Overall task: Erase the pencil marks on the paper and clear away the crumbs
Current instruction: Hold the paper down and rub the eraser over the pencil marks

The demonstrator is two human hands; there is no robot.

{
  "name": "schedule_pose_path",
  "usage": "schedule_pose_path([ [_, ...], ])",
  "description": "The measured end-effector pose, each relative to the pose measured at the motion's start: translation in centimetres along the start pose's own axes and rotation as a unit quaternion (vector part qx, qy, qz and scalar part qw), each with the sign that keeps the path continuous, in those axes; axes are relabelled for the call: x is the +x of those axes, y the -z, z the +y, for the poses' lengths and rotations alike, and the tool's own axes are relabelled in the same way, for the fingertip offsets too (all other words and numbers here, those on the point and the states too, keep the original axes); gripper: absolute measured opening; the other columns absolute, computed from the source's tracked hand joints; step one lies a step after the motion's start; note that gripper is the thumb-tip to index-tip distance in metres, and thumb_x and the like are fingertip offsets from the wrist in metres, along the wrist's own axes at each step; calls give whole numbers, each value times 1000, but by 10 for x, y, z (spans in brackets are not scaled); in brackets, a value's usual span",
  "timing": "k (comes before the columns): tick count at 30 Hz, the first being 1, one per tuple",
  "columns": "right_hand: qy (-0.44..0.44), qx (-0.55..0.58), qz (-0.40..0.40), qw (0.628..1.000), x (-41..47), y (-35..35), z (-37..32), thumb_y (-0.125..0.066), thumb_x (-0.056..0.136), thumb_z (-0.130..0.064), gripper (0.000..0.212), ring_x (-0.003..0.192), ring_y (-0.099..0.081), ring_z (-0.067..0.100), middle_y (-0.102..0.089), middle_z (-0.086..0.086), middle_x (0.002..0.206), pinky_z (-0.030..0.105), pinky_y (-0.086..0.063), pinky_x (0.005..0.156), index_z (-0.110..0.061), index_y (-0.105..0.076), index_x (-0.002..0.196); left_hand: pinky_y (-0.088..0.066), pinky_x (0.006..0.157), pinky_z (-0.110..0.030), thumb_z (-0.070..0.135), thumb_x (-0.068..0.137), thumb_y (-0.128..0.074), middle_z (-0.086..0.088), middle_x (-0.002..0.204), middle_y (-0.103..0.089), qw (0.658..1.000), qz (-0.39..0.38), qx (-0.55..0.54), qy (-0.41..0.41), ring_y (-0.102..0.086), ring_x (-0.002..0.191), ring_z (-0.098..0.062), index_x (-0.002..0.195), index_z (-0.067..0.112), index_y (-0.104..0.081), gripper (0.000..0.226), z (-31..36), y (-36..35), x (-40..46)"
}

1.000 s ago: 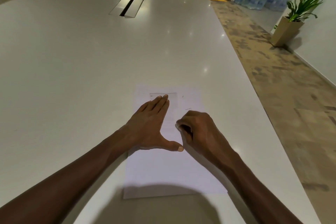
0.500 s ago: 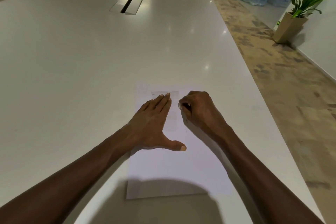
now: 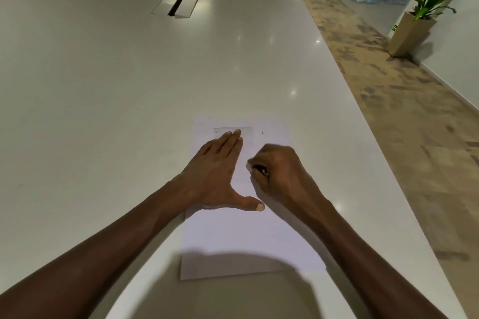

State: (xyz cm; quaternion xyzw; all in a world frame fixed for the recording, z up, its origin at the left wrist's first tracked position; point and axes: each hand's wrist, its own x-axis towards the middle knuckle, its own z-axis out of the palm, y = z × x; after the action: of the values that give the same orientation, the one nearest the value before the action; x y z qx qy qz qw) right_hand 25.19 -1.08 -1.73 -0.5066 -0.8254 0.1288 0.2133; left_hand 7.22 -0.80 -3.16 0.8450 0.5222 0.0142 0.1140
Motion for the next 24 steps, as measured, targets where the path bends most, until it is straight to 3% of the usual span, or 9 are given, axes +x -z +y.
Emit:
schedule_pose_path([
  [6, 7, -32, 0, 999, 47, -3, 19, -47, 77, -14, 30, 67, -62, 28, -68, 19, 66, 44, -52, 63, 3, -71, 70, 1, 122, -36, 102, 53, -36, 0, 162, 21, 1000, 0, -13, 9, 17, 149, -13, 154, 12, 12, 143, 0, -1, 1],
  [11, 7, 11, -19, 1000, 12, 6, 7, -49, 77, -11, 26, 67, -62, 29, -65, 20, 64, 43, -50, 64, 5, -68, 68, 1, 122, -35, 101, 54, -37, 0, 161, 21, 1000, -3, -11, 6, 16, 149, -14, 154, 11, 12, 143, 0, 1, 1],
  [16, 29, 55, -25, 998, -27, 9, -11, -56, 76, 0, 20, 60, -56, 17, -59, 7, 53, 33, -43, 60, -3, -63, 58, -3, 122, -38, 97, 53, -34, -1, 162, 22, 1000, -3, 2, 4, 16, 149, -14, 154, 11, 11, 140, -1, -1, 2],
  [24, 0, 41, 38, 998, 21, 4, 14, -60, 75, 2, 15, 62, -64, 26, -67, 15, 60, 40, -52, 62, 3, -69, 63, 1, 122, -35, 102, 52, -35, -1, 162, 21, 1000, -5, -7, 7, 16, 149, -14, 154, 11, 12, 144, 0, -1, 2],
])
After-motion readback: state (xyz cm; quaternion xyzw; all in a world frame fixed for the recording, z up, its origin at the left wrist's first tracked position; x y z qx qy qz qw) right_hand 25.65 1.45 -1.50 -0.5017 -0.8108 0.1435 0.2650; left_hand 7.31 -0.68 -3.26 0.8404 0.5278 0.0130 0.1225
